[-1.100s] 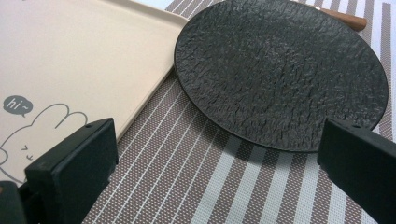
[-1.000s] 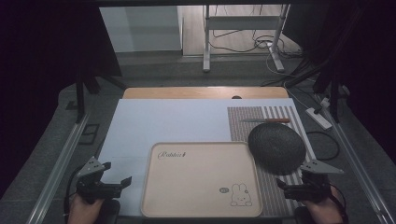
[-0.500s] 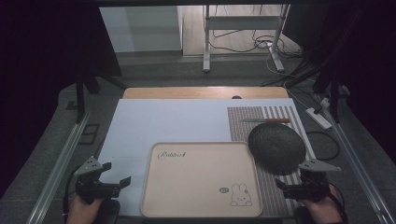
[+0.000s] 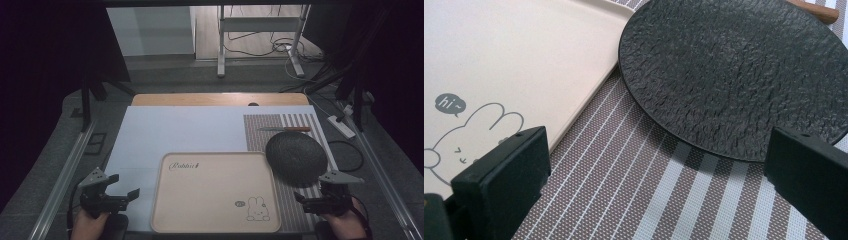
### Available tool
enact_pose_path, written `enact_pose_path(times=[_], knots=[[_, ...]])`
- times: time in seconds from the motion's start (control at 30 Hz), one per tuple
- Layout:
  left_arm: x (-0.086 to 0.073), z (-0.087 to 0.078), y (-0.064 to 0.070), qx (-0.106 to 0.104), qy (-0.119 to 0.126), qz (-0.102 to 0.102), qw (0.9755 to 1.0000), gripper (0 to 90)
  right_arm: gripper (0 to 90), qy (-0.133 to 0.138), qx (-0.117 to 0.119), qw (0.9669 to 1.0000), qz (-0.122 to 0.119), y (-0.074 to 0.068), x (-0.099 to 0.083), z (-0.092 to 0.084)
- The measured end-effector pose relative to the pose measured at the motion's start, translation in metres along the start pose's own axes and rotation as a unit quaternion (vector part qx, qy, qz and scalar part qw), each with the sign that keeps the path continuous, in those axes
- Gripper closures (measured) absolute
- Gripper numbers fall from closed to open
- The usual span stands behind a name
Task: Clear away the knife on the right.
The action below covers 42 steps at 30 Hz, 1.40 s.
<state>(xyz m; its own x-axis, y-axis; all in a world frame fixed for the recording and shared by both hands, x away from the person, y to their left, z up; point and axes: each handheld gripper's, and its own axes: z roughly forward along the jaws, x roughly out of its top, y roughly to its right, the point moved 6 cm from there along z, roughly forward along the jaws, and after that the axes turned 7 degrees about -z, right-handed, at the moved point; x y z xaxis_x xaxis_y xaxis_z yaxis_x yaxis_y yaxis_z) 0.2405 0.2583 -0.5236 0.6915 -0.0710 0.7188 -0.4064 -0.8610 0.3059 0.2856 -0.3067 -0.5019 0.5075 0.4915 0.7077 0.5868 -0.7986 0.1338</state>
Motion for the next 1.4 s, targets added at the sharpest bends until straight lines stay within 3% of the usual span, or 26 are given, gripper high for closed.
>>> enact_pose_path(times=[0.2,0.9,1.4], knots=[[0.000,0.000,0.000,0.000,0.000,-0.002,1.0000,1.0,0.0,0.010,0.001,0.9999,0.006,0.001,0.003,0.002],[0.000,-0.001,-0.001,0.000,0.006,-0.002,1.0000,1.8,0.0,0.004,0.002,1.0000,-0.006,0.005,0.020,0.011],[0.000,-0.001,-0.001,0.000,0.005,-0.004,1.0000,1.8,0.0,0.001,0.004,1.0000,0.000,0.012,0.028,0.024]])
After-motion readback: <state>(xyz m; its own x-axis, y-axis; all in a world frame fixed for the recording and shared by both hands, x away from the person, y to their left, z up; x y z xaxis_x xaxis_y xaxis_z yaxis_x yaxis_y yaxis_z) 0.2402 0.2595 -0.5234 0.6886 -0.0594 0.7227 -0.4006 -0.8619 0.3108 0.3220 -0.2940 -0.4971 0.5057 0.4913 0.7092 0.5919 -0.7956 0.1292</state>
